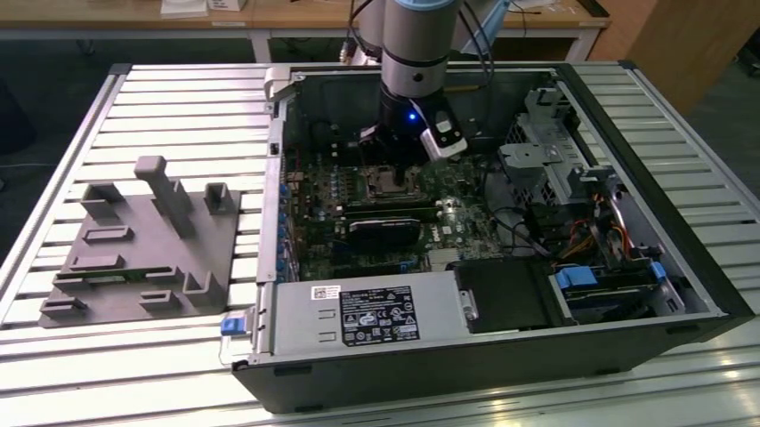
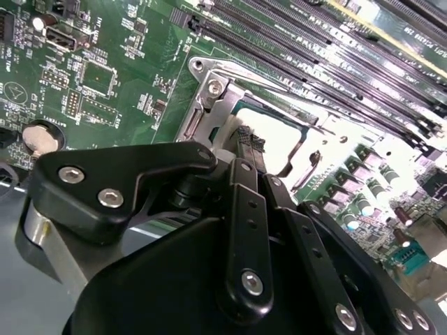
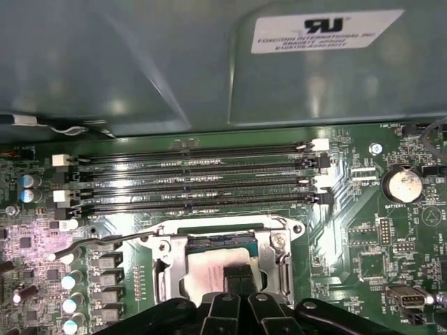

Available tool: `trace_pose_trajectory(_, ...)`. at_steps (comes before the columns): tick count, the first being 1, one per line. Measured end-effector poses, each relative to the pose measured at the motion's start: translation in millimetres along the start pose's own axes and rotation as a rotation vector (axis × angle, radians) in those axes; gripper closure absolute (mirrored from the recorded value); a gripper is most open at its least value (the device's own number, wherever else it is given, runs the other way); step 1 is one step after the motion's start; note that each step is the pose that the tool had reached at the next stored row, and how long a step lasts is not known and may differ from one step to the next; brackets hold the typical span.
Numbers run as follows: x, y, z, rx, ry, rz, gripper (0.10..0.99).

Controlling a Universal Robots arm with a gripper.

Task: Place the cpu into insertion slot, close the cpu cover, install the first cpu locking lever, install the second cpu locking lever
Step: 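Close the cpu cover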

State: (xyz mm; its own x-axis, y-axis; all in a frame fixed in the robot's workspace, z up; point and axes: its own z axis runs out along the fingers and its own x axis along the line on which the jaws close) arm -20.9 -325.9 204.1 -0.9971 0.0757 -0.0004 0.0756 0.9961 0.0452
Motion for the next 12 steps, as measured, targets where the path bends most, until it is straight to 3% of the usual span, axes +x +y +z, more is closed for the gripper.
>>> trace_pose_trajectory(3, 1.3, 0.0, -0.5, 0.000, -0.0004, 0.000, 0.980)
trace_pose_trajectory(12, 29.4, -2.2, -0.4, -0.001, -0.0021, 0.000, 0.980)
